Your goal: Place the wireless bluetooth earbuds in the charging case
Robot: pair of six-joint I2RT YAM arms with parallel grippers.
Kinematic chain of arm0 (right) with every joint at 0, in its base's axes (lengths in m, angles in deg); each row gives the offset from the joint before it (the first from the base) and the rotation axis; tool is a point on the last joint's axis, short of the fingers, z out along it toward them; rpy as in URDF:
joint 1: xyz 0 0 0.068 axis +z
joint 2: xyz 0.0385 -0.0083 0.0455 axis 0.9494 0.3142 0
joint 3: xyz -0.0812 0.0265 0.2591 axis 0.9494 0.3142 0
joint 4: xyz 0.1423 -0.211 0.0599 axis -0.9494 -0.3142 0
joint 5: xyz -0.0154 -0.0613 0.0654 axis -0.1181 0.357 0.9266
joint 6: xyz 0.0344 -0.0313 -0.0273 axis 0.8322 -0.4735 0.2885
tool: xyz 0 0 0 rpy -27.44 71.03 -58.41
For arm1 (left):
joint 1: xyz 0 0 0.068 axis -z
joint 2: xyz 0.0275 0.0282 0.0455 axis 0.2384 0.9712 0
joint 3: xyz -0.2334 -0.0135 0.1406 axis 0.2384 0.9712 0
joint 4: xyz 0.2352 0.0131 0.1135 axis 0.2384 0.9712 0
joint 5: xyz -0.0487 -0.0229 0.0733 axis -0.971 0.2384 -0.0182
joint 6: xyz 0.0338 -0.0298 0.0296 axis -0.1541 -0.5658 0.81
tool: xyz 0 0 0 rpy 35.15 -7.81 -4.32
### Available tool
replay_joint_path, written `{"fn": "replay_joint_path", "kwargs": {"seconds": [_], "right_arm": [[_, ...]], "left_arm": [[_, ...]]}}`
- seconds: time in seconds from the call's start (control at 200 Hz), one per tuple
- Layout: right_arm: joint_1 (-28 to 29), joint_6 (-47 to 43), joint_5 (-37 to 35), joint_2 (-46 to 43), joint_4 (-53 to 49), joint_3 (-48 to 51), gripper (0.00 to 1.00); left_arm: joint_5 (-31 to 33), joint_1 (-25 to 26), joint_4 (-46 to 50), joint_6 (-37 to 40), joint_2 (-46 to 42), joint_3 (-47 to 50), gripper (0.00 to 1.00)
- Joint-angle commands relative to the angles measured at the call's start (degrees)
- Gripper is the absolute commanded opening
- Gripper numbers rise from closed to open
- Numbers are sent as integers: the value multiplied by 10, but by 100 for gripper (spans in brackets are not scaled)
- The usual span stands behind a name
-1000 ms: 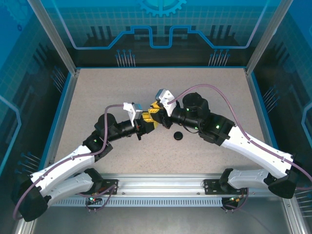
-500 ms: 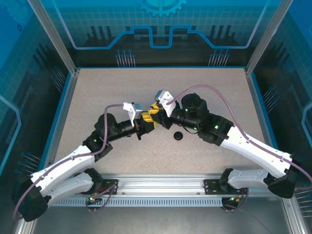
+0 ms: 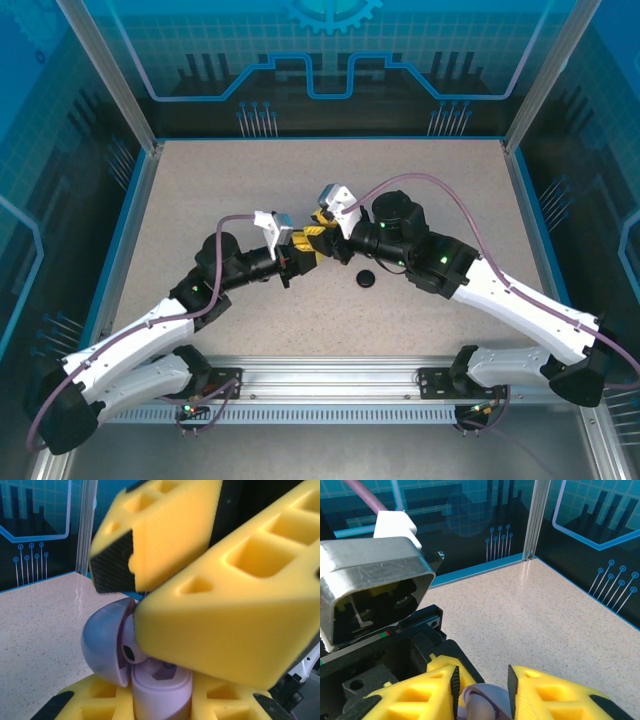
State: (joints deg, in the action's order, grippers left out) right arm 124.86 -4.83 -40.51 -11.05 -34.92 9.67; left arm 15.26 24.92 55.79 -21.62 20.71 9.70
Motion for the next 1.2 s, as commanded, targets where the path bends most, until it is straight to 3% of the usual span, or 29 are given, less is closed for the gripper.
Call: {"fn": "replay_joint_path", "kwargs": {"seconds": [0.0, 0.27, 0.44, 0.585, 0.765, 0.961, 1.196], "right_arm": [[-7, 6, 1, -12, -9, -22, 38], [-32, 44, 31, -36, -46, -65, 53], [-97, 103, 83, -60, -89, -57, 69], [-146, 135, 138, -60, -138, -49, 78], [-163, 146, 186, -63, -155, -30, 95], [-181, 159, 259, -63, -139, -8, 99], [-180, 183, 353, -18, -119, -5, 96]], "left_arm": [[15, 0, 25, 31, 0, -16, 0], [21, 1, 13, 58, -1, 4, 0], [8, 5, -13, 73, -1, 15, 0], [-1, 9, -23, 139, -3, 25, 0], [-11, 16, -28, 238, -8, 37, 0], [-18, 18, -47, 252, -7, 40, 0], [-24, 22, -62, 230, 3, 37, 0]]}}
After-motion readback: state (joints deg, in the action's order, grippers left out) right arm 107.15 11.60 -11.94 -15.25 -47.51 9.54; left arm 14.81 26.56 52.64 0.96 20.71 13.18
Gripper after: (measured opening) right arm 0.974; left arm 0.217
